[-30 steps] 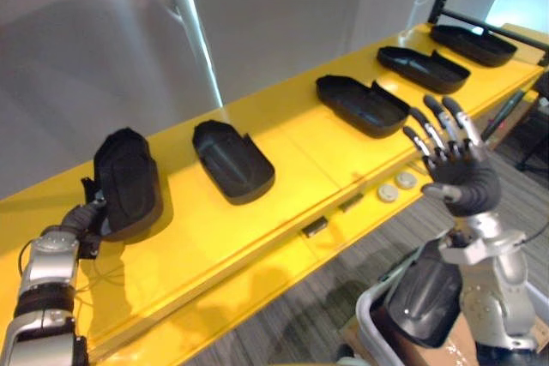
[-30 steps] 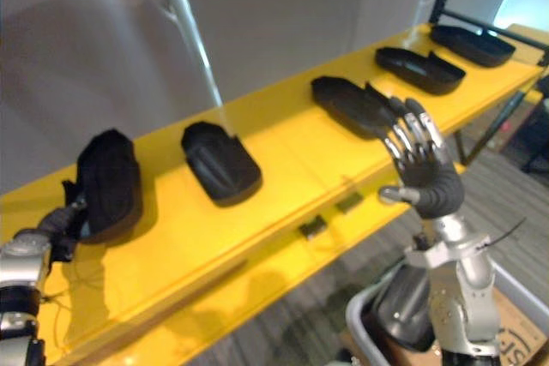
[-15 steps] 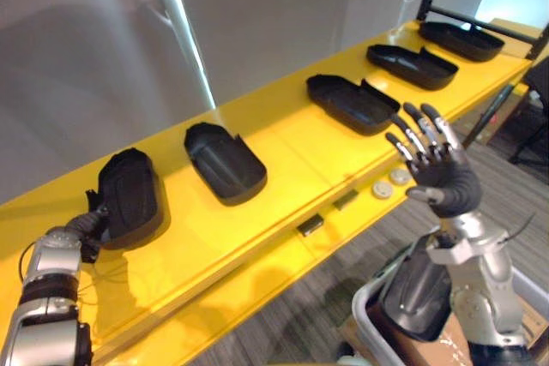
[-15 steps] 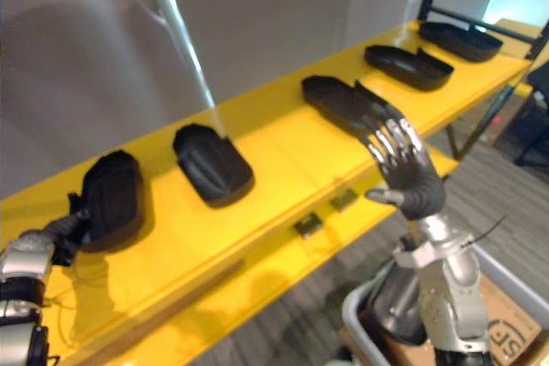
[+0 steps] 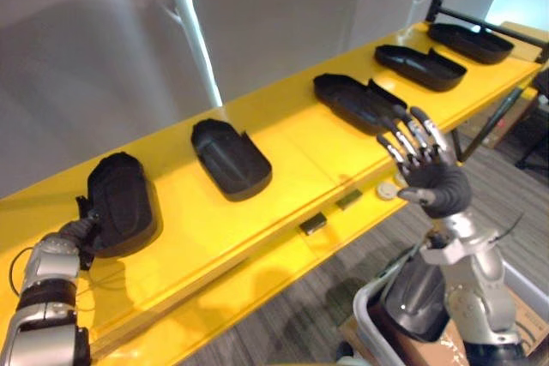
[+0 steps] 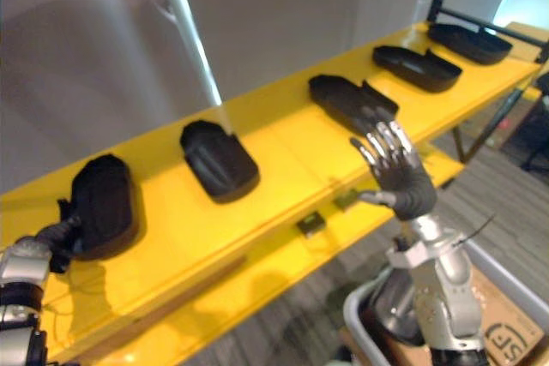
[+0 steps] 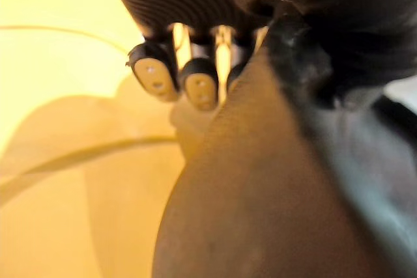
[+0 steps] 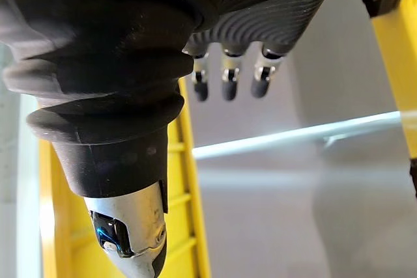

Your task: Walk over and take plastic housings, then place them on the shelf

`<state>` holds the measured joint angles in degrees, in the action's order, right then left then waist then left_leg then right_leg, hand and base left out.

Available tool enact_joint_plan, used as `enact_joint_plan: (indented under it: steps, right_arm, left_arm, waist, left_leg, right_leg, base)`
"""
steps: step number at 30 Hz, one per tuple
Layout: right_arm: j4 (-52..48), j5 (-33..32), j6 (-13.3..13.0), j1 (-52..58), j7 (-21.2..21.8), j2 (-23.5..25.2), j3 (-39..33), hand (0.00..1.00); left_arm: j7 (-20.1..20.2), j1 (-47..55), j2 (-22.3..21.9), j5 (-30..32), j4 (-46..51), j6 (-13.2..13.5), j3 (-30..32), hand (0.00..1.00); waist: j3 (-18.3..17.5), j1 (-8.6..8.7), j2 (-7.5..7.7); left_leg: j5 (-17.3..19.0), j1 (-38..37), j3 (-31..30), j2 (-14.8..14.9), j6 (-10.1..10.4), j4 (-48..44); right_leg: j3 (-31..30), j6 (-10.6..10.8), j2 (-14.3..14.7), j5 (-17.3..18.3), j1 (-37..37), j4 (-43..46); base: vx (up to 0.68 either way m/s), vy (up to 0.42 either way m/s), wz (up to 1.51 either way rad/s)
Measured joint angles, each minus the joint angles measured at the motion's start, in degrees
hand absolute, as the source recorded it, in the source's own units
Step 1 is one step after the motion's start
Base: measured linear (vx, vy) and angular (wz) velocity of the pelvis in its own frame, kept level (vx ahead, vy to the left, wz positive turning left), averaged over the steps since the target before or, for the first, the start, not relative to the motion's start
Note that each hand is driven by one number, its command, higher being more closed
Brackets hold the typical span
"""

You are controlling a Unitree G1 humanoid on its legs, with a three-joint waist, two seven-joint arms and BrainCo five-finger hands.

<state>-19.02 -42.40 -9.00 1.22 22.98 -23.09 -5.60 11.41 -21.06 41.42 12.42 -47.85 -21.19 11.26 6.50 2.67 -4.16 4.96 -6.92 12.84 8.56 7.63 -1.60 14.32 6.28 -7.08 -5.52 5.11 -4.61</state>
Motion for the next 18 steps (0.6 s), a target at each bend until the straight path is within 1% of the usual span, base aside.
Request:
enact_joint_plan:
  steps: [2, 4, 8, 14, 15, 17, 18]
  right_arm:
    - [0.2, 0.2, 0.0, 0.0, -0.4, 0.0, 0.2, 0.00]
    - [0.8, 0.4, -0.3, 0.0, -0.6, 0.0, 0.2, 0.00]
    - [1.6, 0.4, -0.8, 0.0, -0.8, 0.0, 0.8, 0.00]
    - [1.6, 0.4, -1.4, 0.0, -0.8, 0.0, 0.8, 0.00]
    - [1.6, 0.4, -1.4, 0.0, -0.7, 0.0, 0.8, 0.00]
    - [1.6, 0.4, -1.4, 0.0, -0.7, 0.0, 0.8, 0.00]
    - [1.6, 0.4, -1.4, 0.0, -0.6, 0.0, 0.8, 0.00]
  left_arm:
    - [0.0, 0.7, 0.0, 0.0, 0.0, 0.2, 0.0, 0.00]
    - [-0.2, 1.4, 0.0, 0.5, 0.1, 1.8, 0.5, 0.00]
    - [-0.4, 1.4, 0.0, 1.6, 0.3, 3.6, 1.5, 0.00]
    - [-2.2, 2.0, -0.1, 1.6, 1.4, 5.1, 1.5, 0.00]
    - [-2.5, 2.0, -0.1, 1.6, 1.5, 5.9, 1.4, 0.00]
    - [-2.8, 2.0, -0.1, 1.6, 1.8, 6.5, 1.4, 0.00]
    - [-3.8, 2.0, -0.1, 1.6, 2.1, 7.0, 1.4, 0.00]
  waist:
    - [0.1, -0.43, 0.22]
    - [0.2, -0.59, 0.39]
    - [0.3, -0.55, 0.71]
    - [0.6, -0.53, 1.30]
    - [0.7, -0.53, 1.39]
    - [0.7, -0.53, 1.44]
    - [0.7, -0.53, 1.44]
  left_leg:
    - [-0.1, 0.1, -0.1, 0.0, 0.0, 0.1]
    - [-0.4, 0.2, -0.6, -0.1, 0.0, 0.3]
    - [-1.2, 0.2, -1.2, -0.1, 0.1, 1.3]
    - [-1.2, 0.1, -1.1, -0.1, 0.1, 1.3]
    - [-1.2, 0.1, -1.1, -0.1, 0.1, 1.3]
    - [-1.2, 0.1, -1.1, -0.1, 0.1, 1.3]
    - [-1.2, 0.1, -1.1, -0.1, 0.1, 1.3]
  right_leg:
    - [0.1, 0.0, 0.0, 0.0, 0.0, 0.0]
    - [0.6, 0.0, -0.1, 0.0, 0.1, 0.0]
    - [1.3, 0.0, 0.0, 0.0, 0.1, 0.0]
    - [1.3, -0.1, 0.0, -0.1, 0.1, 0.0]
    - [1.3, -0.1, 0.0, -0.2, 0.1, 0.0]
    - [1.3, -0.1, 0.0, -0.2, 0.1, 0.0]
    - [1.2, -0.1, 0.0, -0.2, 0.1, 0.0]
  base:
    - [-0.02, 0.000, 0.03]
    - [-0.04, -0.001, 0.10]
    - [-0.03, -0.003, 0.10]
    - [0.00, 0.000, 0.00]
    - [0.00, 0.000, 0.00]
    - [0.00, 0.000, 0.00]
    - [0.00, 0.000, 0.00]
